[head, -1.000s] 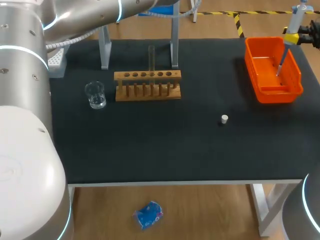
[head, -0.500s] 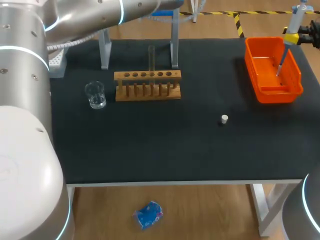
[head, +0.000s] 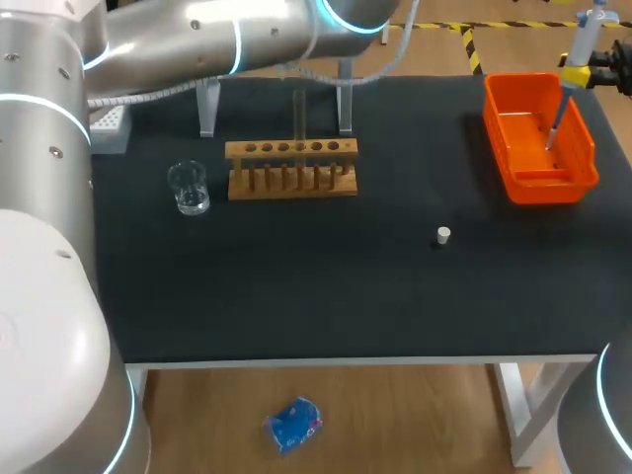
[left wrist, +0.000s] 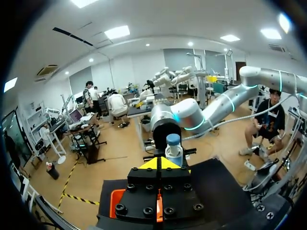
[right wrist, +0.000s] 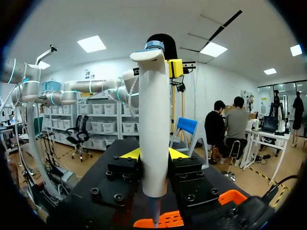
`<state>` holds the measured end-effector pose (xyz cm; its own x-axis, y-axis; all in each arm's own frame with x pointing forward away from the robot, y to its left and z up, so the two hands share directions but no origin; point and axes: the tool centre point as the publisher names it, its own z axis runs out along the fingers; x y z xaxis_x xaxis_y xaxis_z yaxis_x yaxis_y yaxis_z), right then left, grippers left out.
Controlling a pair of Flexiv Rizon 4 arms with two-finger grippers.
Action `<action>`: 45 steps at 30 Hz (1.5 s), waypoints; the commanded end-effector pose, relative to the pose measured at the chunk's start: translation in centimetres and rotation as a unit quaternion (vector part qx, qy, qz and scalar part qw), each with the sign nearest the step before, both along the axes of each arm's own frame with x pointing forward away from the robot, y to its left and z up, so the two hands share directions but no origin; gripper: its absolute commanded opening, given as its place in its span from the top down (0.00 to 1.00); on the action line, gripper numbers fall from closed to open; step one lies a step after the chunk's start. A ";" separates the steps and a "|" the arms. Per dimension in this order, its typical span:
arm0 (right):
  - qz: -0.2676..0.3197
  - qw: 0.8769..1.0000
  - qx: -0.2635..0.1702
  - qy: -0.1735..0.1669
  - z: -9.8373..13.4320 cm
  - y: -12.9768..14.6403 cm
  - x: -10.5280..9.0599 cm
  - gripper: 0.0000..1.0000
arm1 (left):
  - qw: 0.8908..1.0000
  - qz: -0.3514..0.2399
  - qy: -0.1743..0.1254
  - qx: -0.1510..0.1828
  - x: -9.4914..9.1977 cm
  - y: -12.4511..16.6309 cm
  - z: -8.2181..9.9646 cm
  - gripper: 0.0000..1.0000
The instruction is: Invert the test tube, pick up the pipette, mount the tip to pipette, aspirate from beaker and dispense into the tube, eject the tip, return the pipette, and cap with the stopper.
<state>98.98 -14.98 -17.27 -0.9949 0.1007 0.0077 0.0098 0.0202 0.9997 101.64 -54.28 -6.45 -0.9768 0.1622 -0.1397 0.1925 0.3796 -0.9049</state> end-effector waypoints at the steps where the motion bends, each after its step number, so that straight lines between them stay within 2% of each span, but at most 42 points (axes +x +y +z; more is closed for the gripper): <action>1: -0.001 1.000 -0.001 0.000 0.1 0.0 -0.1 1.00 | 0.999 -0.002 0.002 -0.038 -0.4 0.1 -1.0 1.00; 6: -0.001 1.000 -0.001 0.000 0.1 0.0 -0.1 1.00 | 0.998 0.001 -0.003 -0.067 -0.4 0.2 -1.1 1.00; 12: -0.001 1.000 -0.001 0.000 0.1 0.0 -0.1 1.00 | 0.997 0.000 -0.004 -0.078 -0.2 0.3 -1.0 1.00; 17: -0.001 1.000 -0.001 0.000 0.1 0.0 -0.1 1.00 | 0.995 0.007 -0.016 -0.102 -0.2 0.9 -0.3 1.00; 23: -0.001 1.000 -0.001 0.000 0.1 0.0 -0.1 1.00 | 0.995 -0.002 -0.021 -0.101 -0.5 0.3 0.4 1.00; 25: -0.001 1.000 -0.001 0.000 0.1 0.0 -0.1 1.00 | 0.996 -0.006 -0.019 -0.089 -0.6 -0.1 0.4 1.00; 35: -0.001 1.000 -0.001 0.000 0.1 0.0 -0.1 1.00 | 0.997 -0.025 -0.018 -0.073 -1.0 -1.8 0.9 1.00; 37: -0.001 1.000 -0.001 0.000 0.1 0.0 -0.1 1.00 | 0.997 -0.026 -0.016 -0.074 -1.0 -1.8 0.9 1.00; 39: -0.001 1.000 -0.001 0.000 0.1 0.0 -0.1 1.00 | 0.995 -0.035 0.003 -0.092 -1.2 -1.8 0.8 1.00; 40: -0.001 1.000 -0.001 0.000 0.1 0.0 -0.1 1.00 | 0.994 -0.037 0.042 -0.097 -1.2 -1.7 0.5 1.00; 42: -0.001 1.000 -0.001 0.000 0.1 0.0 -0.1 1.00 | 0.992 -0.042 0.034 -0.117 -1.3 -1.3 0.6 1.00; 45: -0.001 1.000 -0.001 0.000 0.1 0.0 -0.1 1.00 | 0.989 -0.036 0.044 -0.133 -1.2 -0.3 1.0 1.00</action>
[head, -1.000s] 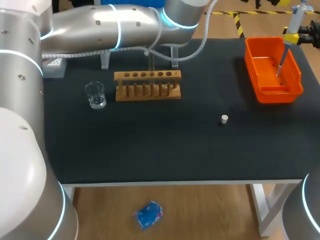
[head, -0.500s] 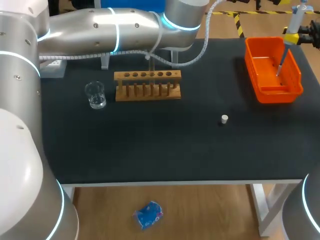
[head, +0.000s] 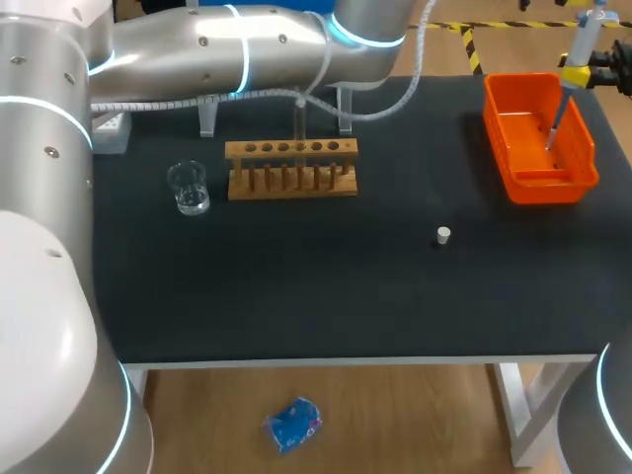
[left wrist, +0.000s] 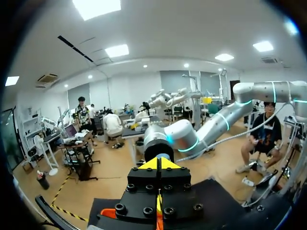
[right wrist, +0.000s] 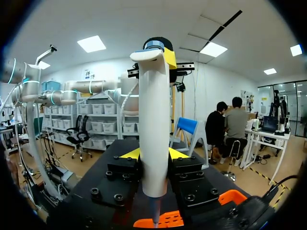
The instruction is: Invert the test tube, pick up the pipette, mount the tip to pipette, aspirate from beaker and dispense into the tube, eject the tip, return the pipette, and cap with the stopper.
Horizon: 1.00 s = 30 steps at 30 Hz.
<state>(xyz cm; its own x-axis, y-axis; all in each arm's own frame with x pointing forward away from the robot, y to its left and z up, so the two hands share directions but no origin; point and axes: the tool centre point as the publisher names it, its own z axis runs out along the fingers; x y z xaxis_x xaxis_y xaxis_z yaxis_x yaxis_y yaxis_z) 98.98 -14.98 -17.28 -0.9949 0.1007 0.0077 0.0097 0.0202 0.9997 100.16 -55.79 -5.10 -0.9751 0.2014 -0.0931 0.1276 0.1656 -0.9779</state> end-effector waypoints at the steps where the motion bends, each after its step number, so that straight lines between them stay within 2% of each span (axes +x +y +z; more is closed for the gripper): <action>1: -0.001 1.000 -0.001 0.000 0.1 0.0 -0.1 1.00 | 1.000 0.001 0.006 -0.029 0.3 1.6 -0.2 1.00; 5: -0.001 1.000 -0.001 0.000 0.1 0.0 -0.1 1.00 | 0.999 -0.005 0.019 -0.026 0.4 2.2 0.2 1.00; 19: -0.001 1.000 -0.001 0.000 0.1 0.0 -0.1 1.00 | 0.999 -0.027 0.026 -0.008 0.7 0.2 -0.1 1.00; 30: -0.001 1.000 -0.001 0.000 0.1 0.0 -0.1 1.00 | 0.999 -0.024 0.036 -0.006 0.4 0.0 -1.2 1.00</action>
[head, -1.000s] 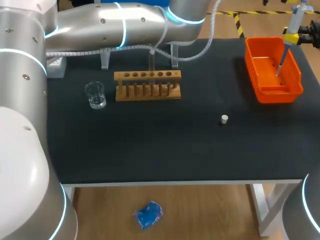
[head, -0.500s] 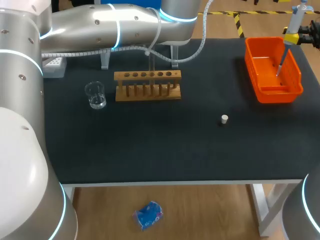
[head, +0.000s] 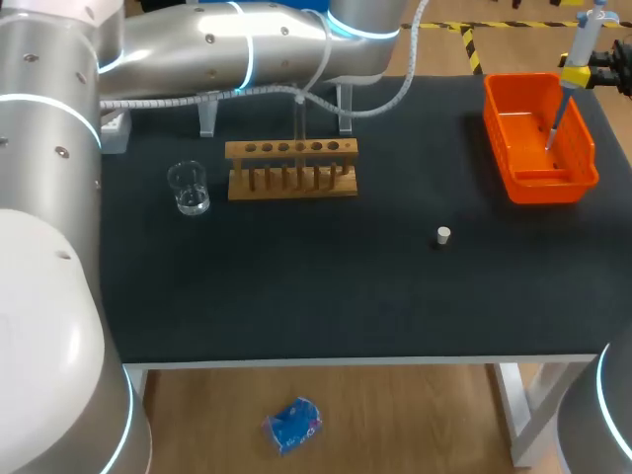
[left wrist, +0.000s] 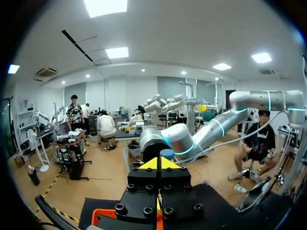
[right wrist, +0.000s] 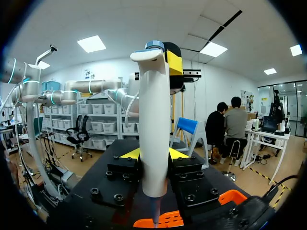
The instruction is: Invert the test tube, pick up the pipette, mount the tip to pipette, aspirate from beaker and dispense into the tube, eject the tip, return the pipette, and cap with the stopper.
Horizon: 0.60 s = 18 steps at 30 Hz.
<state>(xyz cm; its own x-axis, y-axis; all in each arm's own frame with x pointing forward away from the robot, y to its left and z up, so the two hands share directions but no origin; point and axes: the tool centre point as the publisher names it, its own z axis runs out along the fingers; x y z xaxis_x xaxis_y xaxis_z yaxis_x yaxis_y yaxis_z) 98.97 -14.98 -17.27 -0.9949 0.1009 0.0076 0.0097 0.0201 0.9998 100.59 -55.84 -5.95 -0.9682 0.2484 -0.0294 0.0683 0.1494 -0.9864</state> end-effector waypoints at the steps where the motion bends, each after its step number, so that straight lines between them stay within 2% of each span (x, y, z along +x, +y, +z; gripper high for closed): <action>1: -0.001 1.000 -0.001 0.000 0.1 0.0 -0.1 1.00 | 1.000 0.000 0.003 0.000 -0.1 0.1 -0.4 1.00; 18: -0.001 1.000 -0.001 0.000 0.1 0.0 -0.1 1.00 | 1.000 0.003 0.013 0.003 -0.6 -0.4 -1.7 1.00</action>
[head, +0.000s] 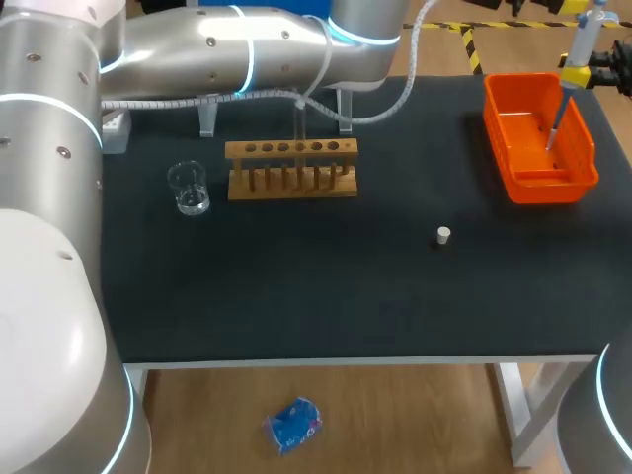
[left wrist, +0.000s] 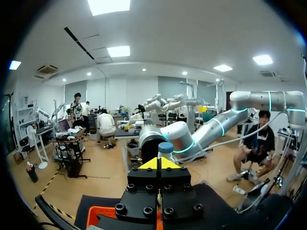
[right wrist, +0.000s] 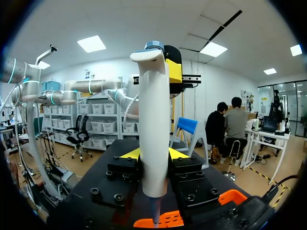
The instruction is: Invert the test tube, pick up the pipette, mount the tip to pipette, aspirate from beaker and dispense into the tube, eject the tip, return the pipette, and cap with the stopper.
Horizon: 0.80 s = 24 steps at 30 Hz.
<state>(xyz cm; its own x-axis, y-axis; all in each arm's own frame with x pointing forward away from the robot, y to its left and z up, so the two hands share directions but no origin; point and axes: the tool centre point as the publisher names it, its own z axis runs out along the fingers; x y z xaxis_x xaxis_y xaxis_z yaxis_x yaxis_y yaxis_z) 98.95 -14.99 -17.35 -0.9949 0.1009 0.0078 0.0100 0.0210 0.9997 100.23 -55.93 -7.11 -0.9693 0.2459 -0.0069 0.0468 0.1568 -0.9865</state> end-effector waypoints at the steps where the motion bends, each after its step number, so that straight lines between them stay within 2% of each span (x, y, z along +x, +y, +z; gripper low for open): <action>1: -0.001 1.000 -0.001 0.000 0.1 0.0 -0.1 1.00 | 1.000 0.002 0.004 0.000 -0.3 -0.4 -0.6 1.00; 13: -0.001 1.000 -0.001 0.000 0.1 0.0 -0.1 1.00 | 1.000 0.001 0.012 -0.003 -0.7 -1.1 -1.3 1.00; 24: -0.001 1.000 -0.001 0.000 0.1 0.0 -0.1 1.00 | 1.000 0.011 0.011 -0.004 -1.0 0.0 -1.4 1.00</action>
<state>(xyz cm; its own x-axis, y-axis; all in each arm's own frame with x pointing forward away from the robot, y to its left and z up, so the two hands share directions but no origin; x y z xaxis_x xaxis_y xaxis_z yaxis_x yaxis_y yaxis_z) 98.86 -15.03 -17.79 -0.9947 0.1029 0.0076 0.0096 0.0196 0.9998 99.84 -56.36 -8.01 -0.9719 0.2350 0.0159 0.0204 0.1512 -0.9883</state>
